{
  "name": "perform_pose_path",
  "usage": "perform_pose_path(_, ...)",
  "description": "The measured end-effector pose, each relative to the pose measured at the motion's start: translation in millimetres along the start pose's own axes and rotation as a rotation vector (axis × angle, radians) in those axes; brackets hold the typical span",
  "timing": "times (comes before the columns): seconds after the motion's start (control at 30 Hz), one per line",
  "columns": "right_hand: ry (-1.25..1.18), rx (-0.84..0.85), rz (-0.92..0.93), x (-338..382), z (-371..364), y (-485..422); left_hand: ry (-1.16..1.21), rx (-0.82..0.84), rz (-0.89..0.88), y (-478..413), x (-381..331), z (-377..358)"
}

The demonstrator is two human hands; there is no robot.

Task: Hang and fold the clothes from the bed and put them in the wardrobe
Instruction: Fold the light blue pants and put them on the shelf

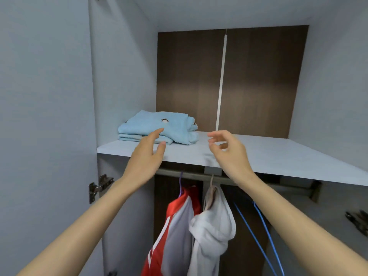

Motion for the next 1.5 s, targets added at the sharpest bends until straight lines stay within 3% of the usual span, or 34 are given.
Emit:
perform_pose_path(0.3,-0.001,0.085,-0.090,40.6,11.3,93.6,0.024,0.136,0.059,83.3,-24.1,23.5)
perform_pose_path(0.47,0.056,0.050,-0.153,71.9,15.8,141.8,0.067,0.258,0.036,126.6,-36.5,37.8)
perform_pose_path(0.93,0.271,-0.277,-0.560,165.0,70.6,373.4,0.356,0.740,-0.037,312.1,-76.9,32.7)
perform_pose_path(1.1,0.393,-0.361,-0.685,200.2,121.0,465.3,0.418,0.913,-0.116,397.0,-125.7,7.2)
perform_pose_path(1.5,0.623,-0.861,-0.930,327.8,262.8,705.6,0.531,1.405,-0.417,638.4,-289.7,-32.4)
Point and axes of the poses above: each hand's wrist, its own y-axis away from the middle knuckle, its own z-axis out of the back of the hand, x = y × z, the point moved 7 cm from there along -y, towards the middle knuckle, and after that the axes turned 6 degrees about z, right-handed, at the moved point
